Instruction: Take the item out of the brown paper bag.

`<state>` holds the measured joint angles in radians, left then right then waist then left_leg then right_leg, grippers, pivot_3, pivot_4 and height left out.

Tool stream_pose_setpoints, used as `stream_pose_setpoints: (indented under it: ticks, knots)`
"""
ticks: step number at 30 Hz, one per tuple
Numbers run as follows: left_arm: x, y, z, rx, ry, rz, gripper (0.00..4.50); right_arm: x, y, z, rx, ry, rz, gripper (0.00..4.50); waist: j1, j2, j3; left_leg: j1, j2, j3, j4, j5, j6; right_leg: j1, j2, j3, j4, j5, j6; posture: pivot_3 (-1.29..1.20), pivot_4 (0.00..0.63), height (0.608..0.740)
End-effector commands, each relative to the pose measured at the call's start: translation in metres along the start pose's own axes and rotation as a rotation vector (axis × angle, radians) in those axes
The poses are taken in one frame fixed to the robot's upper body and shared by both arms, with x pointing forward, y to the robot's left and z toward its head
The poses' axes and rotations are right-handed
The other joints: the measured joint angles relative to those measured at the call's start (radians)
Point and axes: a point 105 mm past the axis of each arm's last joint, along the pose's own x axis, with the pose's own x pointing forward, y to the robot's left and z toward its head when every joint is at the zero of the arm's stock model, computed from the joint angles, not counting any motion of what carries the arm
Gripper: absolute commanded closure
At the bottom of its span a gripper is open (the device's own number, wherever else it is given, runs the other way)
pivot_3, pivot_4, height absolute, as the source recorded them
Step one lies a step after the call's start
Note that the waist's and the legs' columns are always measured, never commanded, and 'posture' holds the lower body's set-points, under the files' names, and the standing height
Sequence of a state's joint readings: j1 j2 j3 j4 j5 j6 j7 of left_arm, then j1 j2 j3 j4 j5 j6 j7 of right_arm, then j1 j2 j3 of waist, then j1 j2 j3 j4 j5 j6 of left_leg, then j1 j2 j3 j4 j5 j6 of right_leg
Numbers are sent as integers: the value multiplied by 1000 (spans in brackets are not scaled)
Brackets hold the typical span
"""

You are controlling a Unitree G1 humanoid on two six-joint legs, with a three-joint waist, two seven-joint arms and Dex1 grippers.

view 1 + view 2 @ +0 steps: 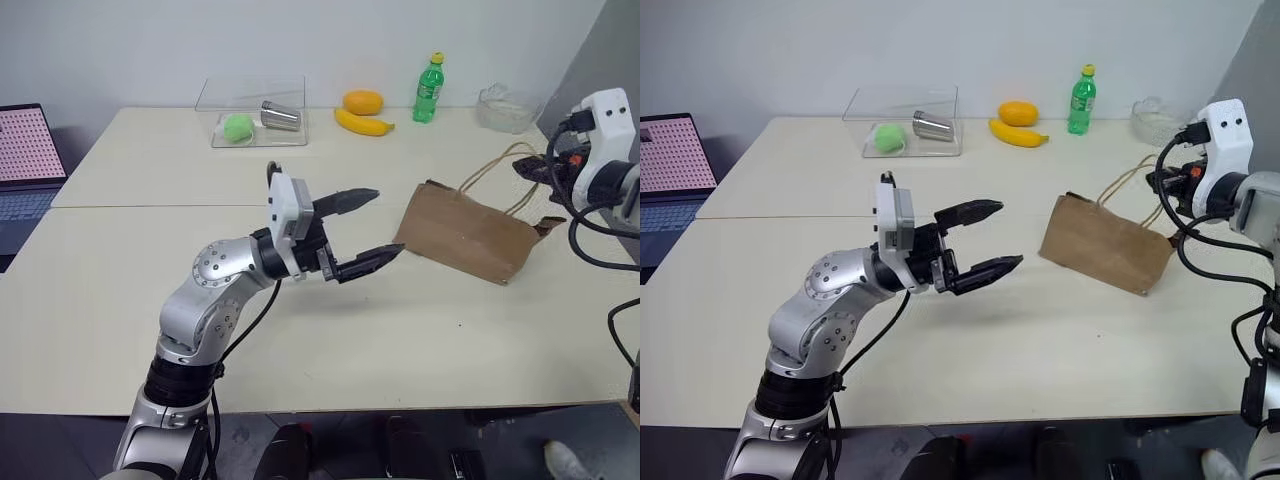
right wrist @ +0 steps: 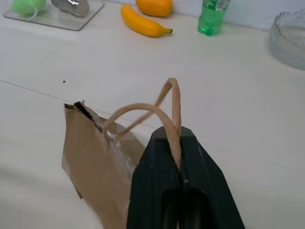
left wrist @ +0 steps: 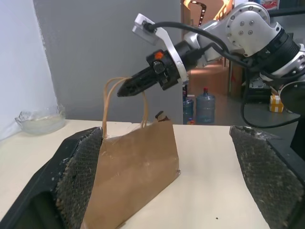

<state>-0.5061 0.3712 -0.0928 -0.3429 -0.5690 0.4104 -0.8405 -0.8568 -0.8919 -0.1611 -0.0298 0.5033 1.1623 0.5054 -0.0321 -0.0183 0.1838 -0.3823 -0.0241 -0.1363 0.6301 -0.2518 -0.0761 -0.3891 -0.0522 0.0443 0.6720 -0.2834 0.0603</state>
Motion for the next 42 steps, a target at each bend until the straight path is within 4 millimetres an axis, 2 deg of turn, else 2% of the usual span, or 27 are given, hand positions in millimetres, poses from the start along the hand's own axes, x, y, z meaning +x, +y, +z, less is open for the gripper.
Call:
stream_pose_setpoints:
  ticks: [1, 6, 10, 14, 19, 25, 30, 36, 42]
  knots:
    - [-2, 6, 10, 35, -18, 33, 0, -7, -5, 32, -125, -93, -22, 4477, 0, 0, 1, 0, 0, 0, 0, 0, 0, 0, 0, 0, 0, 0, 0, 0, 150, 740]
    - [-9, 12, 10, 20, -29, 115, 0, 2, -4, 57, -279, -148, -16, 4477, -2, 2, 3, 0, 0, 0, 0, 0, 0, -1, 0, 0, 0, 0, 0, 0, 150, 740]
    - [-17, 10, 5, -9, -23, 170, 0, 12, 3, 77, -370, -195, 5, 4477, -5, 3, 4, -1, 0, 1, -1, 0, 0, -2, -1, 0, -1, 0, 0, 0, 150, 740]
    - [-31, 3, -6, -49, 0, 239, 0, 29, 24, 101, -375, -256, 65, 4477, -14, 3, 4, -2, 0, 2, -1, 0, 0, -4, -1, 2, 0, 0, 0, 0, 150, 740]
    - [-42, 3, -12, -73, -3, 342, 0, 45, 44, 112, -390, -286, 127, 4477, -12, 3, 4, -6, 0, 1, 0, 0, 0, -7, -1, 1, 1, 0, 0, 0, 150, 740]
    - [-61, 10, -7, -5, -24, 501, 0, 71, 73, 124, -402, -322, 193, 4477, -15, 3, 4, -14, 0, 1, 1, 0, -1, -18, -1, 1, 6, 1, -1, 0, 150, 740]
    - [-74, 6, -4, 54, -40, 598, 0, 94, 113, 140, -404, -368, 271, 4477, -22, 3, 4, -16, 0, 2, 1, 2, -4, -20, -1, 2, 6, 1, -1, 0, 150, 740]
    - [-76, -4, -7, 67, -32, 617, 0, 102, 151, 151, -400, -410, 371, 4477, -22, 3, 4, -16, 0, 2, 1, 2, -4, -21, -1, 2, 7, 1, -1, 0, 150, 740]
    - [-79, -5, -9, 86, -23, 642, 0, 106, 171, 155, -397, -430, 414, 4477, -23, 3, 4, -16, 0, 1, 1, 2, -3, -21, -1, 2, 8, 1, -2, 0, 150, 740]
